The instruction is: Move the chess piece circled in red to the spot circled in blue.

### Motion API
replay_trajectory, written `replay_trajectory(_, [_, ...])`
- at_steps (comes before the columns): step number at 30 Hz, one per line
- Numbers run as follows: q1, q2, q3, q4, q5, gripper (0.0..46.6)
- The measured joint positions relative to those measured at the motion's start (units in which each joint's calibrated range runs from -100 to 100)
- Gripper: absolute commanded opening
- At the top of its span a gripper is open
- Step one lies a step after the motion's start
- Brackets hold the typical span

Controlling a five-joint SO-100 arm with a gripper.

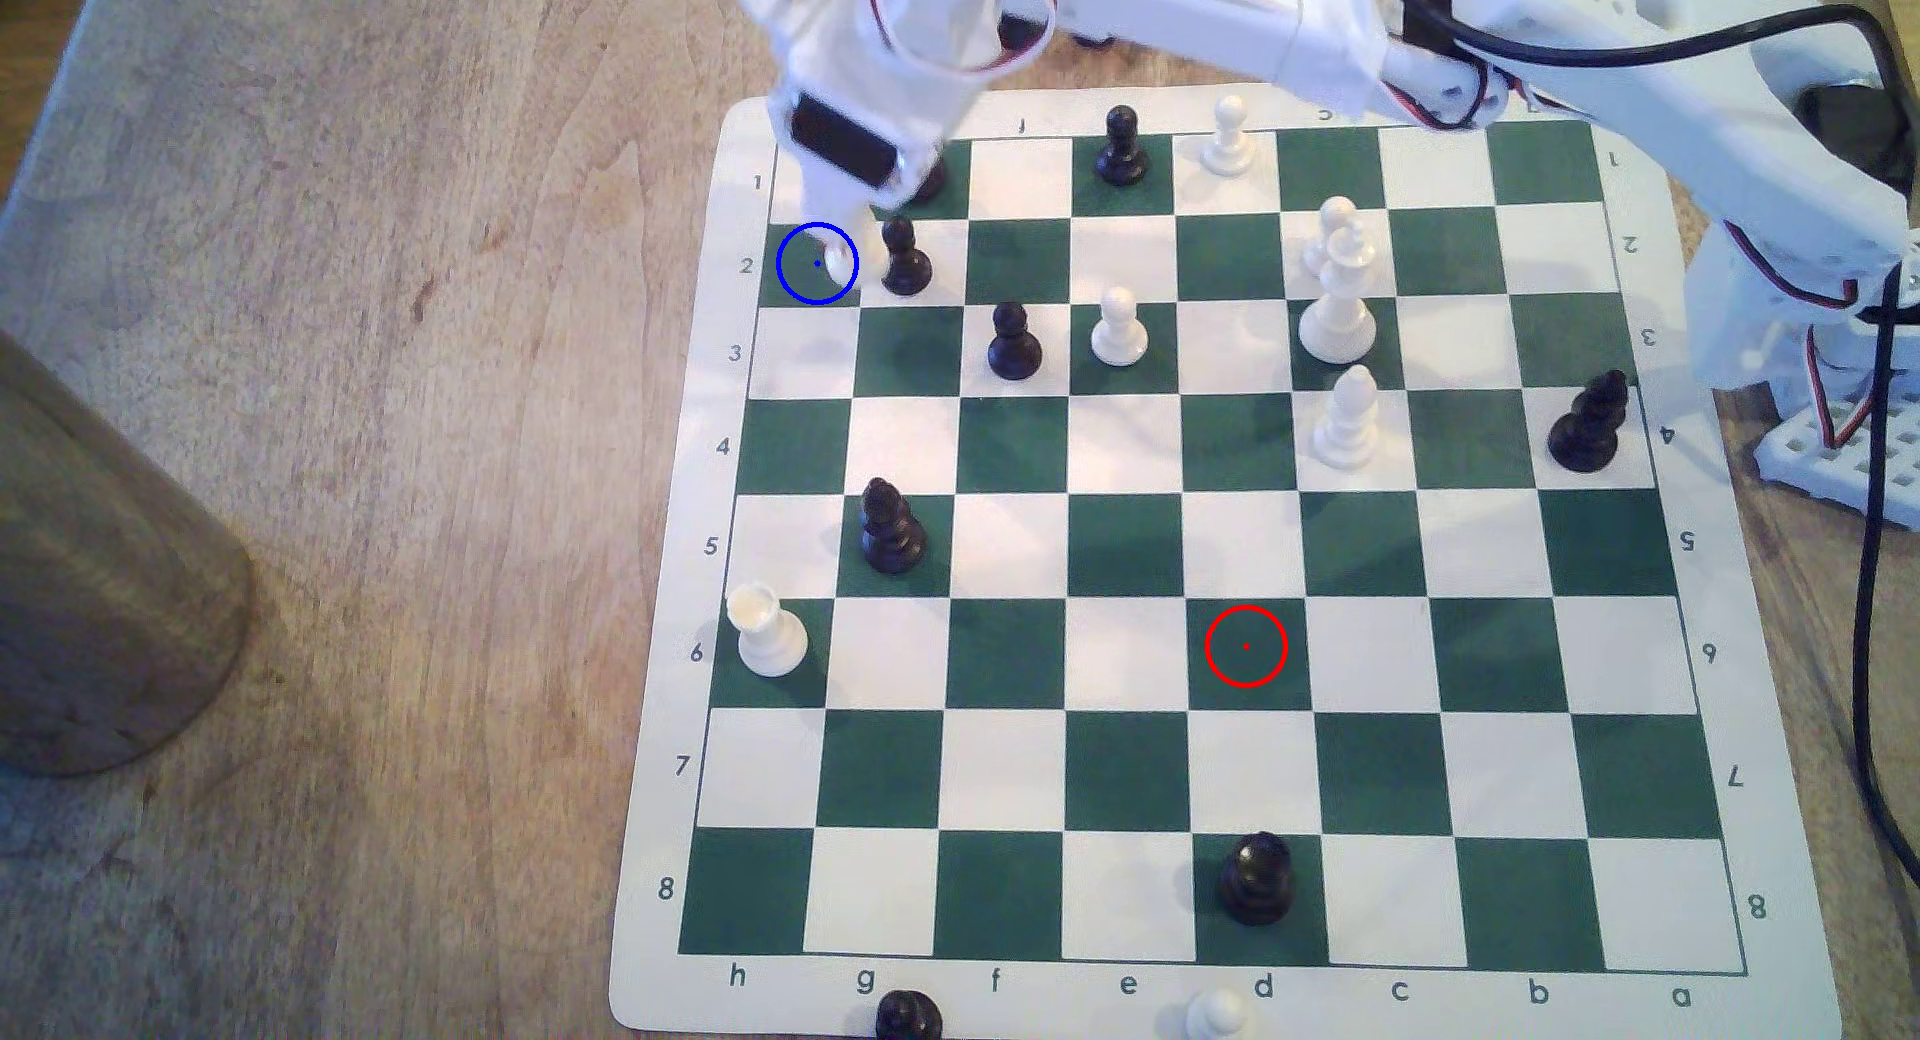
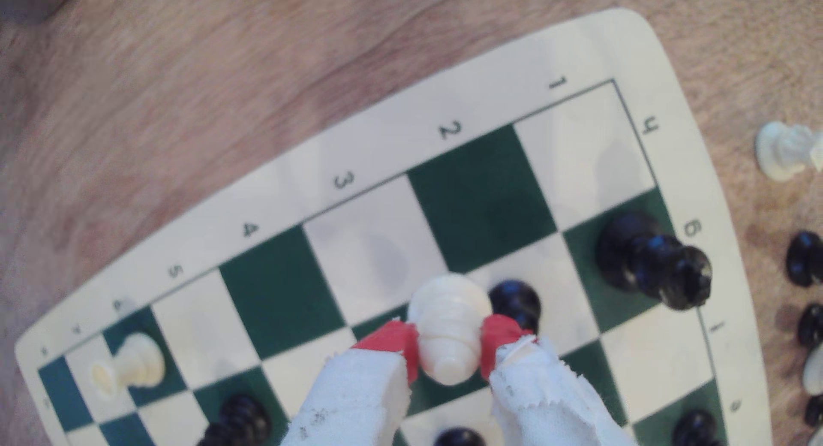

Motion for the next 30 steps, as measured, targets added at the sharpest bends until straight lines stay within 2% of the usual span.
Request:
replay_trajectory(14, [2.9, 5.5, -0.5, -7.6, 0.0, 0.5])
replay_trajectory(21, [3.0, 11.4, -6.6, -8.4, -0.8, 0.8])
replay_trajectory(30, [2.4, 11.6, -7.1, -10.6, -1.2, 1.3])
